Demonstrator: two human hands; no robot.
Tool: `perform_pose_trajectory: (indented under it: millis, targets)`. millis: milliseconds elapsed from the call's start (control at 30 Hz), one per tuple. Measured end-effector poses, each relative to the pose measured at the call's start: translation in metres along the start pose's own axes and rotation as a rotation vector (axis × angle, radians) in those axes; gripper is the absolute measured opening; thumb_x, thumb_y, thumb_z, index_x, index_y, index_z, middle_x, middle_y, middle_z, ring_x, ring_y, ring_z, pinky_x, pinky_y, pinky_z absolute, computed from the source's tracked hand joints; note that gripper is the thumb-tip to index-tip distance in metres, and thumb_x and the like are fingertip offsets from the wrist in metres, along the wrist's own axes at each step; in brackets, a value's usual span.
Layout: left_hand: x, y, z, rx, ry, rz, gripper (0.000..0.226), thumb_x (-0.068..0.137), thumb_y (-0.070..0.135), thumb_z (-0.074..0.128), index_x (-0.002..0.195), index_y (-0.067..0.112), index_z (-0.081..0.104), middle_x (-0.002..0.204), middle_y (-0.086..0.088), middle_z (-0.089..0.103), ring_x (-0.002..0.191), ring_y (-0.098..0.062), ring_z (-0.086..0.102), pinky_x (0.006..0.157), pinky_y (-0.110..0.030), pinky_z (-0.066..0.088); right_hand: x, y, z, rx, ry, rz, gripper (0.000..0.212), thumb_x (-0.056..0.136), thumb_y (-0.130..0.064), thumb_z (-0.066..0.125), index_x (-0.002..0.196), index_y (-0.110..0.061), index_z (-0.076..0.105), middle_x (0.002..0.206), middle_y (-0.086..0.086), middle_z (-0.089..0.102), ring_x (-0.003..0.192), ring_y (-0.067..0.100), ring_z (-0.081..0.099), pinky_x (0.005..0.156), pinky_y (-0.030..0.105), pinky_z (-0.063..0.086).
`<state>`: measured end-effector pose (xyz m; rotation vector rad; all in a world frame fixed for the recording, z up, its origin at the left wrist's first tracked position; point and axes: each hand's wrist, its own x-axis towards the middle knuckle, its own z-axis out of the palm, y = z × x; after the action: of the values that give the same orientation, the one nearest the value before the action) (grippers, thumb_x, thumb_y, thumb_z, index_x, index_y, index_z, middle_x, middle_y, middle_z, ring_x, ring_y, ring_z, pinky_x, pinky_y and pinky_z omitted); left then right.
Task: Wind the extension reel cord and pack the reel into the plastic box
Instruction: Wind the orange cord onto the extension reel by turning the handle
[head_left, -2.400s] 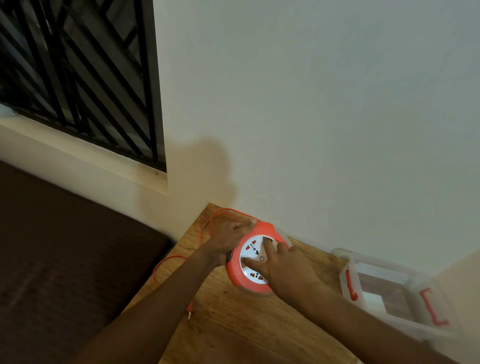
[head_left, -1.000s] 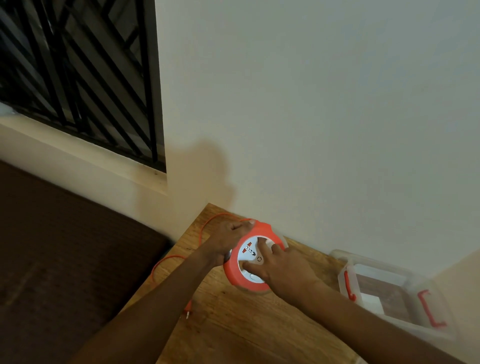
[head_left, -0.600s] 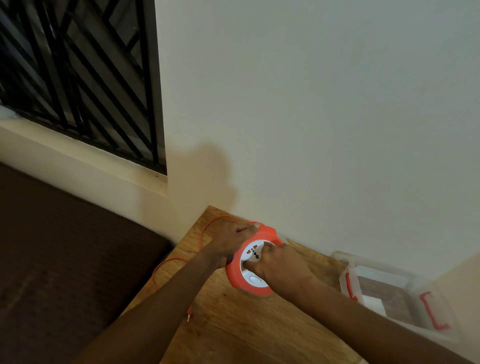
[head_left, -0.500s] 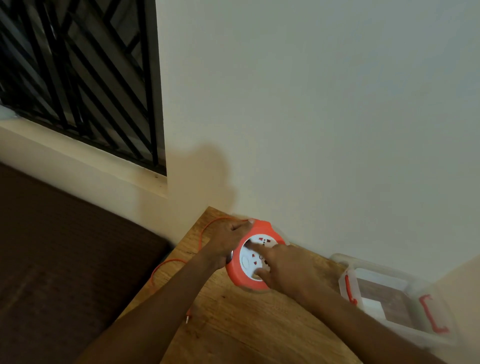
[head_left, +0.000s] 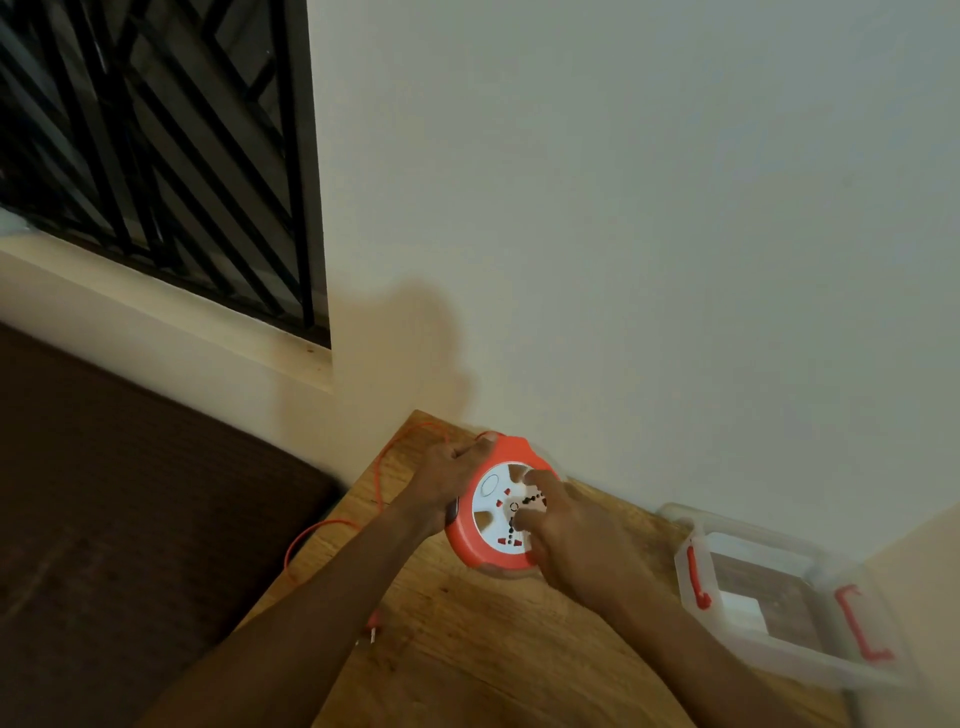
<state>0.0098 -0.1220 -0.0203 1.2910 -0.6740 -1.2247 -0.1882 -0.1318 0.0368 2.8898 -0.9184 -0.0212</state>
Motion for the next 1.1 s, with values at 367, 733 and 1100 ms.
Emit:
perform_pose_trajectory:
  millis: [367, 733, 1100]
  targets:
    - [-0.011, -0.001, 0.007, 0.147, -0.086, 0.035, 0.029, 0.1, 0.044, 0.064, 0.086, 0.027, 0.083, 0.087, -0.007, 0.082, 0.071, -0.024, 0.08, 0.059, -0.031, 0.063, 0.007, -0.002, 0.009, -0.198, -0.264, -0.172, 0.087, 0.089, -0.023, 0.071, 0.149, -0.047, 0.012, 0.157, 0.023, 0.023, 0.127, 0.045, 0.049, 0.087, 0.054, 0.054]
    - [-0.009, -0.001, 0.014, 0.063, -0.086, -0.021, 0.029, 0.097, 0.044, 0.069, 0.089, 0.021, 0.084, 0.093, -0.012, 0.082, 0.076, -0.025, 0.079, 0.063, -0.032, 0.062, 0.015, 0.001, -0.001, -0.312, -0.127, -0.182, 0.072, 0.086, -0.04, 0.07, 0.147, -0.041, 0.031, 0.135, 0.011, 0.059, 0.111, 0.033, 0.063, 0.094, 0.046, 0.05]
    - [-0.004, -0.002, 0.032, -0.131, 0.297, 0.071, 0.027, 0.1, 0.043, 0.065, 0.101, 0.019, 0.077, 0.096, -0.008, 0.082, 0.083, -0.031, 0.08, 0.069, -0.042, 0.068, 0.038, -0.001, 0.004, 1.405, 0.043, 0.868, 0.049, 0.094, -0.025, 0.066, 0.139, -0.035, 0.051, 0.145, 0.007, 0.049, 0.093, 0.023, 0.07, 0.05, 0.026, 0.057]
